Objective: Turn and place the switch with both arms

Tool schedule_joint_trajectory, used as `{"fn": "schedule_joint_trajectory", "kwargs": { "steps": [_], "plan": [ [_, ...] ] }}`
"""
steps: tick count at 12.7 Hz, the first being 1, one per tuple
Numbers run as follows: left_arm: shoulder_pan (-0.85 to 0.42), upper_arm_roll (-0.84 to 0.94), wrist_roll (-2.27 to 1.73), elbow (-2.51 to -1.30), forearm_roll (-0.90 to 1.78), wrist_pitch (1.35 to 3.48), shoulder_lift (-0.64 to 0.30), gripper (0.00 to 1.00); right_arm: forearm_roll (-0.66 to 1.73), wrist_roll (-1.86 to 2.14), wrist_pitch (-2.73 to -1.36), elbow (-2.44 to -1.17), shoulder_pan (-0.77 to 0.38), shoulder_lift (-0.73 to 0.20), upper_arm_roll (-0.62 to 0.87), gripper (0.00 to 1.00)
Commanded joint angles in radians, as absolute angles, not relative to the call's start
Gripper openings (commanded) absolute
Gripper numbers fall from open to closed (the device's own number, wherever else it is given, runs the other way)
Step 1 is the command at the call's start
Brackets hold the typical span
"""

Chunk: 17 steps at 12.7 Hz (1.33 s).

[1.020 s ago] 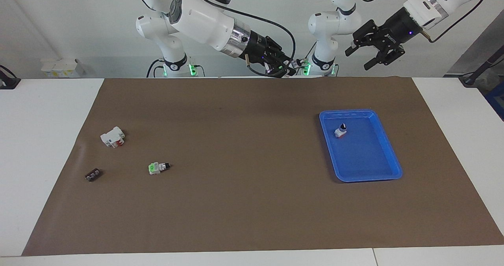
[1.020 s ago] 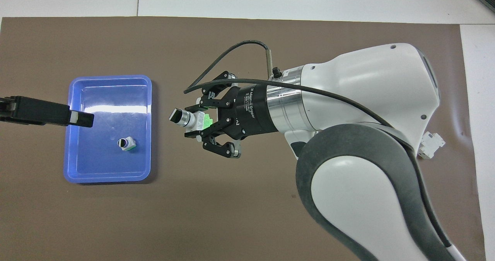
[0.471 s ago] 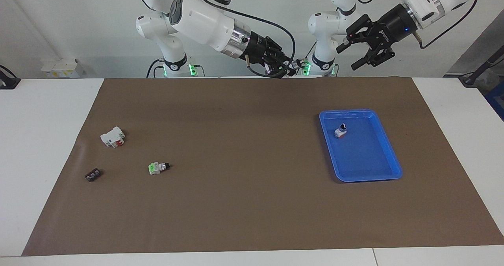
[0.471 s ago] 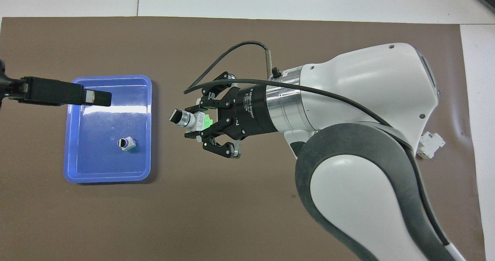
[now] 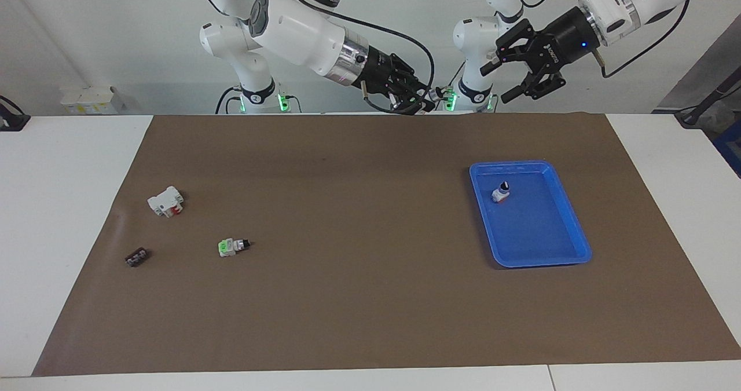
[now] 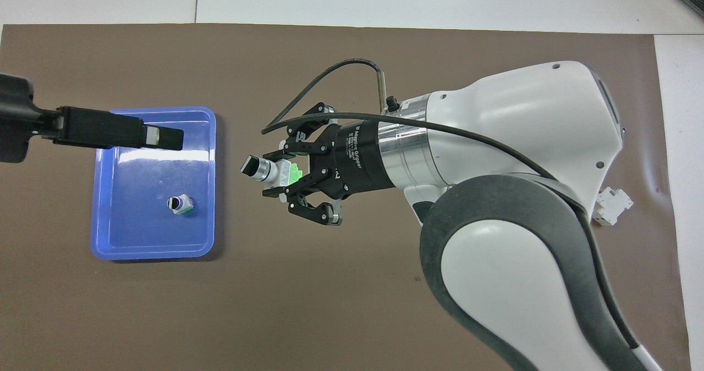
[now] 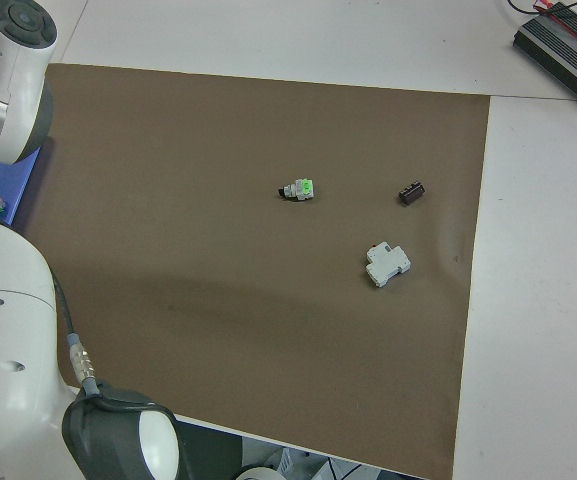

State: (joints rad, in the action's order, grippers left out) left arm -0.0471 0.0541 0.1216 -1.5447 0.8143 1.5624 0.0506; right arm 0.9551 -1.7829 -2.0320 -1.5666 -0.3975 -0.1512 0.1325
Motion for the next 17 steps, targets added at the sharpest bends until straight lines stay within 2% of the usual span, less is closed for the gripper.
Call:
{"fn": "schedule_joint_trajectory", "kwargs": {
  "steps": [1, 3, 4, 5, 7, 8, 9, 17],
  "plan": [
    [-0.118, 0.048, 0.129, -1.641, 0.839, 1.65, 0.1, 0.78, 0.936, -1.816, -2.008, -1.539, -0.385, -0.164, 0.141, 0.0],
    [-0.167, 0.046, 0.126, -1.701, 0.839, 1.758, 0.126, 0.76, 0.936, -1.815, -2.008, -1.54, -0.385, -0.164, 0.141, 0.0],
    [-0.173, 0.046, 0.126, -1.712, 0.839, 1.756, 0.13, 0.65, 0.936, -1.815, -2.008, -1.54, -0.385, -0.164, 0.141, 0.0],
    [-0.173, 0.048, 0.126, -1.712, 0.839, 1.746, 0.13, 0.6, 0.936, -1.815, -2.006, -1.54, -0.385, -0.164, 0.141, 0.0],
    [-0.176, 0.051, 0.127, -1.712, 0.839, 1.727, 0.133, 0.59, 0.936, -1.815, -2.008, -1.542, -0.385, -0.164, 0.141, 0.0],
    [-0.175, 0.055, 0.127, -1.71, 0.839, 1.717, 0.133, 0.54, 0.936, -1.816, -2.006, -1.542, -0.385, -0.164, 0.141, 0.0],
    [-0.175, 0.055, 0.127, -1.709, 0.841, 1.707, 0.133, 0.45, 0.936, -1.816, -2.006, -1.542, -0.385, -0.164, 0.141, 0.0],
    [-0.175, 0.071, 0.13, -1.727, 0.839, 1.704, 0.143, 0.42, 0.936, -1.816, -2.006, -1.542, -0.385, -0.164, 0.141, 0.0]
  ]
}}
